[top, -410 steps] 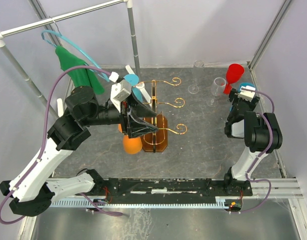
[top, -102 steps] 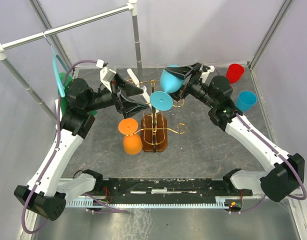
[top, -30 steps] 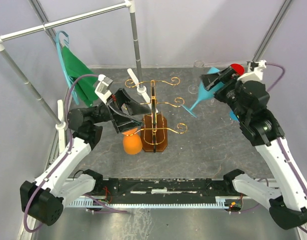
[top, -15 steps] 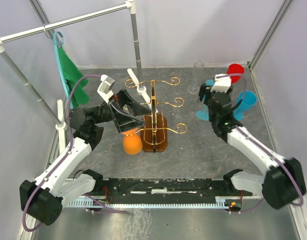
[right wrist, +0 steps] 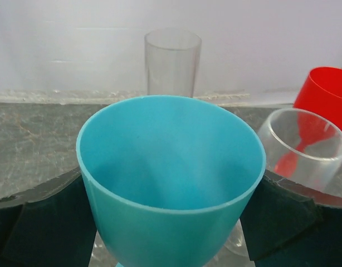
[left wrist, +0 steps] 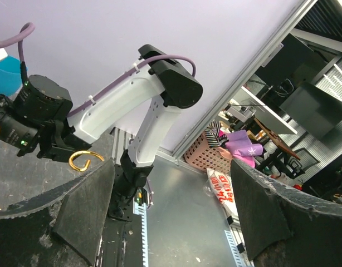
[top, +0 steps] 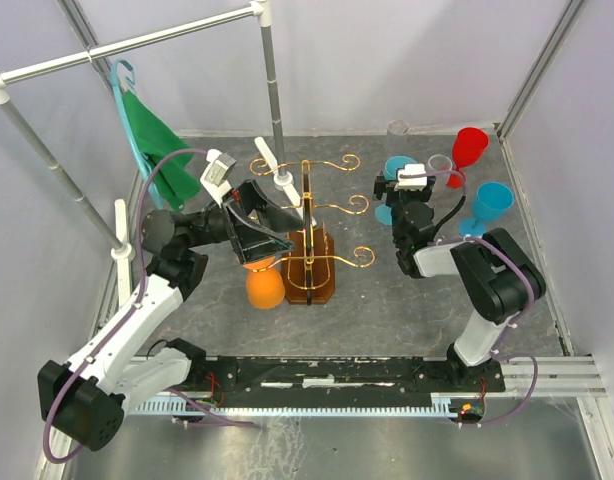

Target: Take the wine glass off the wine glass rack

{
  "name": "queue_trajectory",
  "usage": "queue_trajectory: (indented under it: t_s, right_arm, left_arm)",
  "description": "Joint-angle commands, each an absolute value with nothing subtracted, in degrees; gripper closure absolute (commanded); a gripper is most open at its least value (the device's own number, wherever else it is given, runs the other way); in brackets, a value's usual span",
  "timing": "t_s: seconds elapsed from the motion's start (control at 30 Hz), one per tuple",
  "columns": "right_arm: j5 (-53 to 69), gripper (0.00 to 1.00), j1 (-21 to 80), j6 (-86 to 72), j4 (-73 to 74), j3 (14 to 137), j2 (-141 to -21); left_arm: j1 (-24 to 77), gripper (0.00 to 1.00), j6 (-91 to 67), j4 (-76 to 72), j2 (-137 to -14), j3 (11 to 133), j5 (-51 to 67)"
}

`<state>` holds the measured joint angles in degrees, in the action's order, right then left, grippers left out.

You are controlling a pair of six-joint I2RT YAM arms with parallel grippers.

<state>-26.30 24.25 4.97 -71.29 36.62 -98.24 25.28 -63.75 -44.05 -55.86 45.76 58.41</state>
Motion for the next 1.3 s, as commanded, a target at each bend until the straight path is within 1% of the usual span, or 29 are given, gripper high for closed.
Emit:
queue_trajectory:
  t_s: [0.0,0.3,0.57,0.77,0.87,0.97,1.0,1.1,1.2,1.27]
  right_arm:
    - [-23.34,0.05,23.46,3.12,-82.54,40.81,-101.68]
    - [-20.53,0.02,22.50,3.43,-82.64,41.84,-105.94]
    - [-21.01,0.00,22.42,4.72,-82.64,39.72,-103.93]
    - [-18.64,0.00,22.43,4.37,-82.54,35.09,-96.26]
    - [-14.50,0.00,22.41,3.98,-82.54,32.36,-90.59]
    - [-9.81,0.00,22.48,3.13,-81.51,30.00,-84.17]
    - [-8.28,0.00,22.46,2.97,-79.26,29.66,-81.45]
    - [-5.34,0.00,22.49,1.36,-63.70,30.50,-71.56]
    - [-5.61,0.00,22.53,-0.33,-45.20,34.23,-61.67]
    - [-6.05,0.00,22.46,-0.29,-36.44,36.77,-56.11]
  left_arm:
    - [25.66,0.10,-60.13,-42.02,-54.66,48.27,57.10]
    - [25.65,0.10,-58.75,-40.34,-54.97,48.34,57.16]
    - [25.64,0.10,-58.51,-40.36,-55.02,47.87,57.18]
    - [25.66,0.10,-58.33,-40.34,-54.53,47.72,56.75]
    - [25.69,0.10,-58.33,-39.75,-54.05,47.79,56.42]
    - [25.69,0.10,-55.84,-34.44,-52.79,47.93,55.65]
    - [25.67,0.10,-54.54,-31.58,-52.16,48.05,55.08]
    - [25.68,0.11,-50.68,-21.38,-50.04,49.81,52.22]
    - [25.66,0.17,-47.24,-9.08,-48.22,53.01,48.40]
    - [25.66,0.20,-43.96,1.04,-46.64,55.86,44.47]
